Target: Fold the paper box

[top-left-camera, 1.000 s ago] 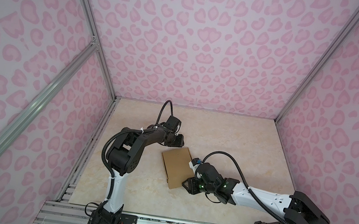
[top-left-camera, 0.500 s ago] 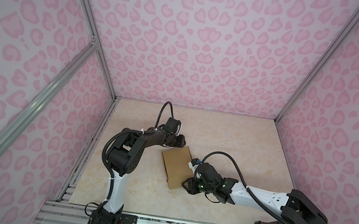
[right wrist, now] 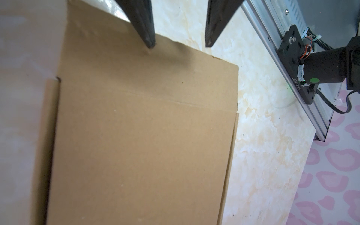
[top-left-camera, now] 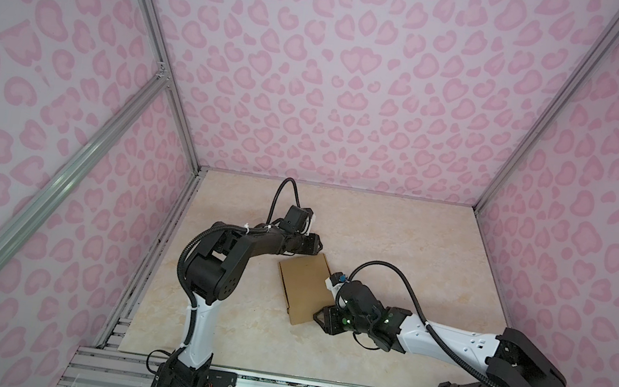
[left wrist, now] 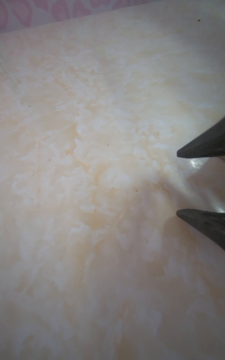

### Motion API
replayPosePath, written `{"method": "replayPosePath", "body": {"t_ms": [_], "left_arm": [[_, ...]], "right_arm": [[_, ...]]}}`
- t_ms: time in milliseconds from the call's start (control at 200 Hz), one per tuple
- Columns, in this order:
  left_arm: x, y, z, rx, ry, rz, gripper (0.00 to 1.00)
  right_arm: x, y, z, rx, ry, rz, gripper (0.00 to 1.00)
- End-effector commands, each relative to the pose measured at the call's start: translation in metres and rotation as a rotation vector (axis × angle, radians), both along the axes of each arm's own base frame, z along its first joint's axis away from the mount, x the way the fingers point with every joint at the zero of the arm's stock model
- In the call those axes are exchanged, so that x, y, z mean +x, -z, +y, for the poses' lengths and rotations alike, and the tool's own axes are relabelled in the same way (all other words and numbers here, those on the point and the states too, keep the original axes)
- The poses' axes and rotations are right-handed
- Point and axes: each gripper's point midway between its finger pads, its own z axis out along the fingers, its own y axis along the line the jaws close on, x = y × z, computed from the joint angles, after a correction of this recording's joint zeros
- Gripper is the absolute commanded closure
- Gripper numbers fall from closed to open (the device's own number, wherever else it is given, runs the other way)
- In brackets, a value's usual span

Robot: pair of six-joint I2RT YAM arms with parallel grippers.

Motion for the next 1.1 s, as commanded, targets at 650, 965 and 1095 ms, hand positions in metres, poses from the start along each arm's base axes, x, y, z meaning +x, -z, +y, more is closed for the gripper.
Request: {"method": "replayPosePath", "body": {"t_ms": [650, 965, 1095], "left_arm": [[-0.109, 0.080, 0.049, 0.245, -0.036, 0.433, 0.54], [-0.109, 0.080, 0.049, 0.245, -0.035, 0.433, 0.55], [-0.110, 0.081, 0.049, 0.246, -0.036, 0.434, 0.55]], "right_arm": [[0.013, -0.007, 0.000, 0.001, 0.047, -0.052, 0.55], [-0.002, -0.018, 0.007, 0.049, 0.021, -0.054, 0.56], [-0.011, -0.015, 0.012, 0.062, 0.007, -0.039, 0.56]]}}
